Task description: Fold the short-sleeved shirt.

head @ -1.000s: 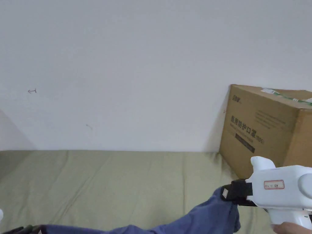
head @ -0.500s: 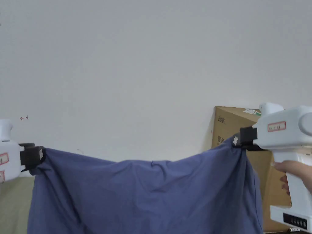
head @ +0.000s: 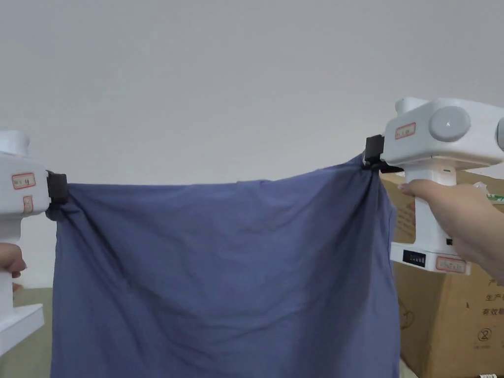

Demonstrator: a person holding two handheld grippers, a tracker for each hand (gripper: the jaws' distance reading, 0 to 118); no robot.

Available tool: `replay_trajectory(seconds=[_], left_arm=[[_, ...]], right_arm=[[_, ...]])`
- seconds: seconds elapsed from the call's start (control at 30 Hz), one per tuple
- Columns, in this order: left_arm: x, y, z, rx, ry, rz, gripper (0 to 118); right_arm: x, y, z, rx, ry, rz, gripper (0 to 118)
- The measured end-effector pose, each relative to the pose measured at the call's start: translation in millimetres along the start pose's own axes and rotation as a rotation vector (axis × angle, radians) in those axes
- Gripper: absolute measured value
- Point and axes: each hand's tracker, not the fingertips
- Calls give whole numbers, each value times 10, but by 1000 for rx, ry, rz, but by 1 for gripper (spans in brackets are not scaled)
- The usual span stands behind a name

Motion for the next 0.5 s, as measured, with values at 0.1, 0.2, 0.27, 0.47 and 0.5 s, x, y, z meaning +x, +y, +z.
replay_trajectory(seconds=[0.1, 0.2, 0.27, 0.47, 0.5], left_arm=[[28, 40, -229, 21, 11, -1, 5], [63, -24, -407, 35, 33, -7, 5], [77, -158, -507, 26, 39, -5, 5], [-7, -1404, -709, -223, 38, 49, 5], [-36, -1722, -686, -289, 39, 61, 5]], right_arm=[[-41, 25, -180, 34, -24, 1, 6], [-70, -49, -364, 41, -54, 43, 6], [-66, -217, -487, 23, -73, 62, 6], [98, -1684, -815, -153, -111, 19, 6], [150, -2060, -812, -227, -107, -8, 6]])
